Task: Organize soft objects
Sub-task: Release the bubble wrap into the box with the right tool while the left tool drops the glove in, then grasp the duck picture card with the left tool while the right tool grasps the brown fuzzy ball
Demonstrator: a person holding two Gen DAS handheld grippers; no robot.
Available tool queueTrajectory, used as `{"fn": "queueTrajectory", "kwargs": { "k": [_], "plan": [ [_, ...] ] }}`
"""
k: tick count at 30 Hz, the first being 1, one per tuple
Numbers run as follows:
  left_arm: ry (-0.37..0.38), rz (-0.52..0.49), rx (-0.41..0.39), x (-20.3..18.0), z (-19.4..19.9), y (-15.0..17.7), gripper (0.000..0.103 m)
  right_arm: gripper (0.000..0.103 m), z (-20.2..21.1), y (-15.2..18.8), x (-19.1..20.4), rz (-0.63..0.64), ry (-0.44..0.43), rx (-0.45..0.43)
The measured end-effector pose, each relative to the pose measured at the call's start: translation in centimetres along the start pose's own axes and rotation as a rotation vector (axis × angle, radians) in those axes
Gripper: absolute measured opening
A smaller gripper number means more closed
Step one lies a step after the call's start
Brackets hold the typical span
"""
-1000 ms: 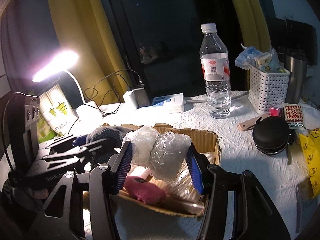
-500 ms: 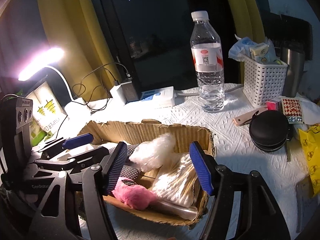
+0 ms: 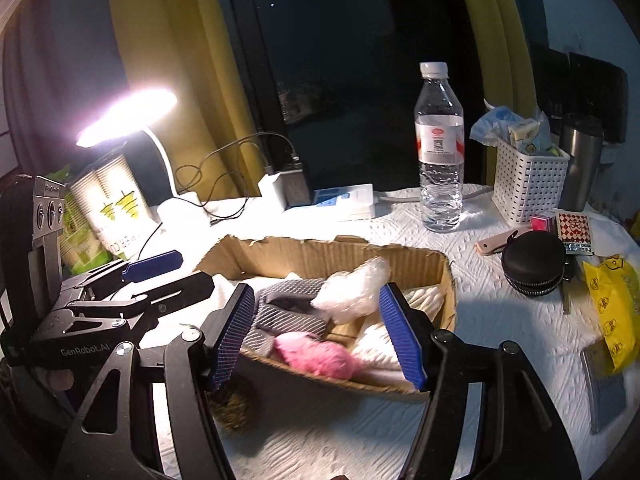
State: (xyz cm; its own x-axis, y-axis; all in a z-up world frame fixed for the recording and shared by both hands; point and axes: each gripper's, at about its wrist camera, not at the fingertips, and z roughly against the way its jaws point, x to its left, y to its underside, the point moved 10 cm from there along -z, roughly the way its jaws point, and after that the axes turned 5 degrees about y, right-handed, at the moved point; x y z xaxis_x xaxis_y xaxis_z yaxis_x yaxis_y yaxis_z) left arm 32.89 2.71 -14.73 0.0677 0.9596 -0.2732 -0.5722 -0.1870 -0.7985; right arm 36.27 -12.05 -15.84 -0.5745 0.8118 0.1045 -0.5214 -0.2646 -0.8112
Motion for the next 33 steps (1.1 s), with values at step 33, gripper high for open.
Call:
{"fn": "queueTrajectory", "kwargs": {
  "k": [33],
  "plan": [
    [-0.029,0.106,0.034,7.3,5.0,8.4,0.077,0.068,-3.9,8.8,7.8,0.027,-0.014,0.179]
  ]
}}
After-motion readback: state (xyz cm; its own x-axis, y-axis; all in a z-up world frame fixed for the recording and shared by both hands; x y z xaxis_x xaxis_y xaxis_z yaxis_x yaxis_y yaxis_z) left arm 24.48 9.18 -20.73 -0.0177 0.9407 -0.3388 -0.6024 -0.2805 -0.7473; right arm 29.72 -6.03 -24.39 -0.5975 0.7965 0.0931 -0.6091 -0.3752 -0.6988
